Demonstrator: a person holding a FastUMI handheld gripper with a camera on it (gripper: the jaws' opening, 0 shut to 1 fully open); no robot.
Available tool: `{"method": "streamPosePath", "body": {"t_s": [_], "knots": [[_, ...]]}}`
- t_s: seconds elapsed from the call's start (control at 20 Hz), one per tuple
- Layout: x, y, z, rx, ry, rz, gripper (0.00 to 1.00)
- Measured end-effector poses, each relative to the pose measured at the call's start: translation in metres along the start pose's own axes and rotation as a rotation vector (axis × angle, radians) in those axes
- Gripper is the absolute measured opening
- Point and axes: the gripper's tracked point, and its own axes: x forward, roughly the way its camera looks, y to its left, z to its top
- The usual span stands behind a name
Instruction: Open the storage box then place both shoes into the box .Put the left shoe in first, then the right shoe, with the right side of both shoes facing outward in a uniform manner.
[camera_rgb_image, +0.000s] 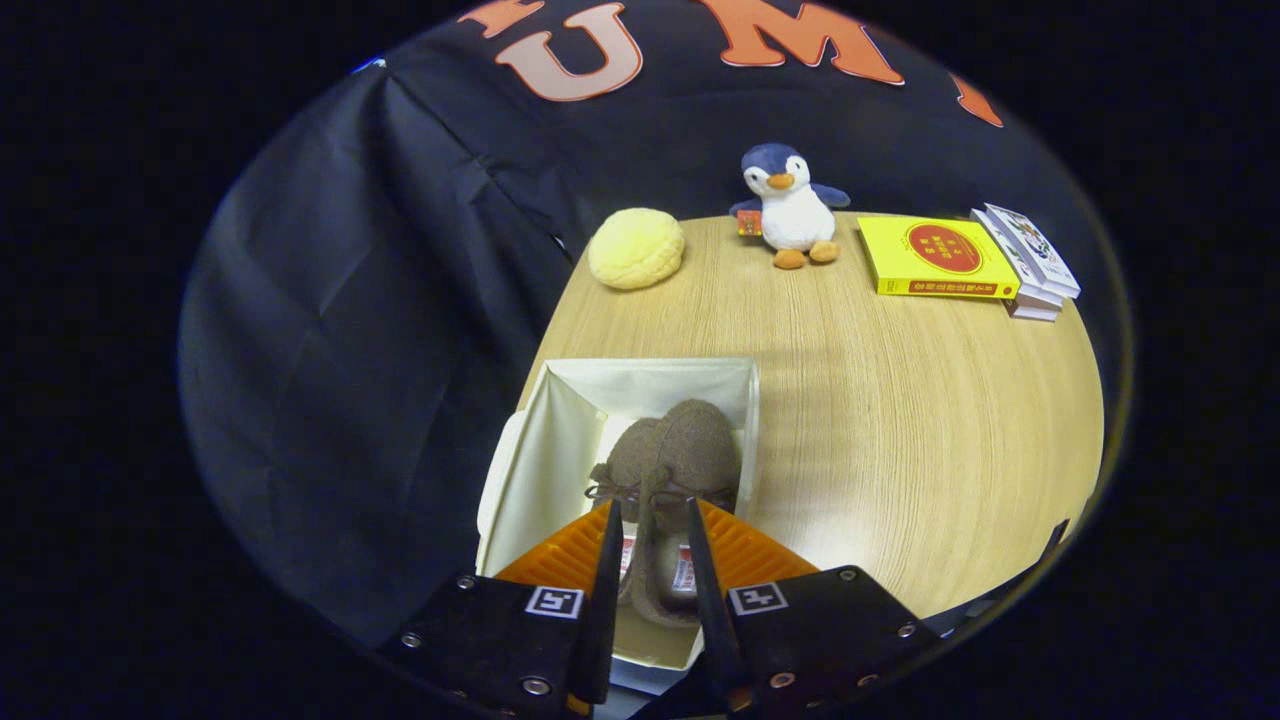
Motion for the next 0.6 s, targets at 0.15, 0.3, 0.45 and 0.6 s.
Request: {"method": "streamPosePath", "body": {"t_s": [0.15,0.3,0.45,0.6], "knots": [[-0.036,-0.012,0.027,-0.031,-0.111,0.023,0.52],[-0.078,-0.029,0.048,-0.085,-0.200,0.035,0.62],[-0.121,-0.053,0.075,-0.131,-0.314,0.034,0.79],[-0.161,-0.082,0.097,-0.178,-0.435,0.000,0.91]]}}
